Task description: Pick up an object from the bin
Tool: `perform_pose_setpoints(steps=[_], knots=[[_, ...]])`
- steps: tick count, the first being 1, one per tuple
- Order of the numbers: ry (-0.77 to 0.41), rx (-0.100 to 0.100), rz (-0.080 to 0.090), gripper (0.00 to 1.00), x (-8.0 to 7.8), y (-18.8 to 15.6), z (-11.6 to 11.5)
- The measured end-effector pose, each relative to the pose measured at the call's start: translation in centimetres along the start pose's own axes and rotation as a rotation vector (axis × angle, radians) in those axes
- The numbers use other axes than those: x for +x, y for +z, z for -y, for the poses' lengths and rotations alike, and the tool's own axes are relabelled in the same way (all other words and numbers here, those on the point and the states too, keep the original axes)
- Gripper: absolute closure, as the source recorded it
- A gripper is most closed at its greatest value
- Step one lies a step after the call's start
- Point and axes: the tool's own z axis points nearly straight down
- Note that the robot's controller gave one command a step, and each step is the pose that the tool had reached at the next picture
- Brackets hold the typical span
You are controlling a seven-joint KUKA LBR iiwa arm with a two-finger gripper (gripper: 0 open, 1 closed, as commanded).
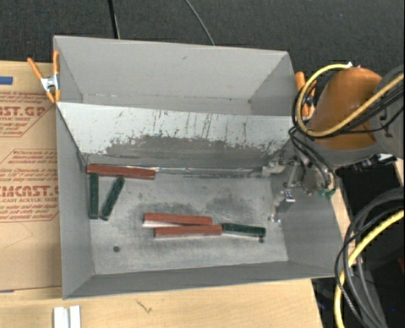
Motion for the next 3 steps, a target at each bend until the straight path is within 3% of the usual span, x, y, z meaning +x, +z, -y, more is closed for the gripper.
perform_pose_setpoints(steps=[1, 2, 3], knots=[[0.058, 0.003, 0.009, 1.00, 6.5, 7.5, 0.0], [0.057, 0.003, 0.009, 1.00, 6.5, 7.5, 0.0], [0.005, 0.000, -0.004, 1.00, 3.2, -11.3, -1.0]])
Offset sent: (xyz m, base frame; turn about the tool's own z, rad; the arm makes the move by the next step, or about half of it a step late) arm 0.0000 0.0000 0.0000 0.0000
